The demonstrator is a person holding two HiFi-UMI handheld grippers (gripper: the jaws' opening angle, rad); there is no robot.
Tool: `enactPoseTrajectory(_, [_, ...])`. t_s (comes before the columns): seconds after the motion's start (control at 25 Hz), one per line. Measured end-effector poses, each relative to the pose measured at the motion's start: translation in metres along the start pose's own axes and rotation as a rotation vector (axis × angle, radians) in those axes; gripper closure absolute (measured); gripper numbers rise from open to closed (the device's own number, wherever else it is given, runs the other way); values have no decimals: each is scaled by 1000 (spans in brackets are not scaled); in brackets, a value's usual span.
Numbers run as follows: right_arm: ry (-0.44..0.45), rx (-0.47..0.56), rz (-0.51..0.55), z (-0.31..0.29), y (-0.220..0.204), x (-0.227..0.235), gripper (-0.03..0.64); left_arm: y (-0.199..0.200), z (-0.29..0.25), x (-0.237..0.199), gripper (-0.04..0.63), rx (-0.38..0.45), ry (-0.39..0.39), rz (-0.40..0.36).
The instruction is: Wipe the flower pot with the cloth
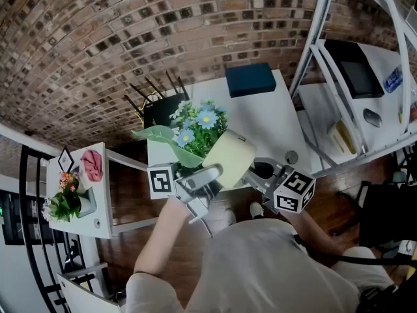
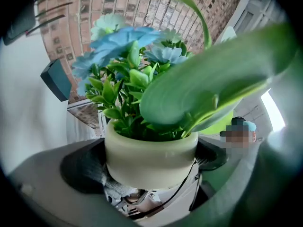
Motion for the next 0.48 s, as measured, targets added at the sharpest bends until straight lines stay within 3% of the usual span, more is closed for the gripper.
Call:
enactPoseTrajectory(0.24, [105,-59,31,-12,-13,-35,615,11,8,-16,-21,34,67,-15])
enactPoseTrajectory(0.48, [231,-18,156,-12,13,-90,615,7,21,-39,-20,46,163,1])
Point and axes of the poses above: the fingertips, and each gripper's own axes: z backward along the fingers, x to its right, y out of its top, the point moved 3 cm from there along z, backward along the fingers, and after that the axes turned 10 degrees about -z, right-handed, at the moved point
